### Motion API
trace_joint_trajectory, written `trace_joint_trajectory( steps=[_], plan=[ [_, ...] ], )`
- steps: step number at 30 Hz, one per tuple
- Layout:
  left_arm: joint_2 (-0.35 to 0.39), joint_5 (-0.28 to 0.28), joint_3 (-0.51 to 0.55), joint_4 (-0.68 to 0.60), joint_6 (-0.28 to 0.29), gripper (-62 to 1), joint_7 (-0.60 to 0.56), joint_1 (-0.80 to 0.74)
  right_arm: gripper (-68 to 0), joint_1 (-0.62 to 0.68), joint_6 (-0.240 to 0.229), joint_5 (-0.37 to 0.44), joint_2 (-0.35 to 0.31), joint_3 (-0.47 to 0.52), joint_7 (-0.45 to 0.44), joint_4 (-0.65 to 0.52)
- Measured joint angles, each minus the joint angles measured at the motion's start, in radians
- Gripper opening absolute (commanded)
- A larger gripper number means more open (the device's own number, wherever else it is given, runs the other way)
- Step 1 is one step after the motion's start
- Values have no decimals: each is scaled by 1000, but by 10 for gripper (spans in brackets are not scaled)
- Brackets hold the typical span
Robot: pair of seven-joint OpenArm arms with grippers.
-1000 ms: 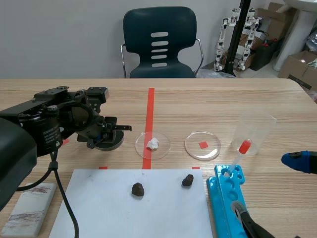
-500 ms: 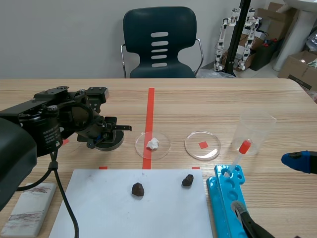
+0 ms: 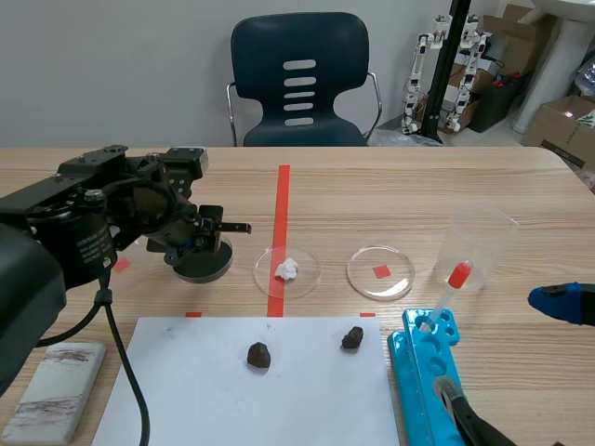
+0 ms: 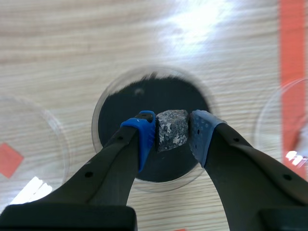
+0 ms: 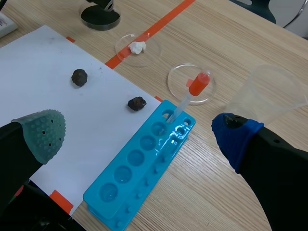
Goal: Lower the mineral onto the iron filings and hold still
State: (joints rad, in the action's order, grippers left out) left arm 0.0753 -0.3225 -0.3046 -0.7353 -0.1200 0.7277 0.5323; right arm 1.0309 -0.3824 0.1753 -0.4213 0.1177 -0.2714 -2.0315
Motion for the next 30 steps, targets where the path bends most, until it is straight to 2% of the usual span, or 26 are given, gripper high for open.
trace_joint_trajectory(
  steps=[7,11,14,17,21,24,28,30],
  plan=[
    [66,-8,0,-331,0,-493,-82,-159,-29,0,0,0,0,0,0,0],
    [155,-73,13,-554,0,-493,-170,-299,-29,0,0,0,0,0,0,0],
    [222,-92,46,-719,6,-493,-263,-422,-29,0,0,0,0,0,0,0],
    [288,-110,78,-862,75,-493,-356,-547,-29,0,0,0,0,0,0,0],
    [359,-109,93,-1018,236,-493,-515,-721,-29,0,0,0,0,0,0,0],
    [400,-85,98,-1102,334,-493,-603,-842,-29,0,0,0,0,0,0,0],
    [439,20,107,-1192,380,-493,-666,-976,-29,0,0,0,0,0,0,0],
    [449,73,107,-1232,384,-493,-696,-1036,-29,0,0,0,0,0,0,0]
  ],
)
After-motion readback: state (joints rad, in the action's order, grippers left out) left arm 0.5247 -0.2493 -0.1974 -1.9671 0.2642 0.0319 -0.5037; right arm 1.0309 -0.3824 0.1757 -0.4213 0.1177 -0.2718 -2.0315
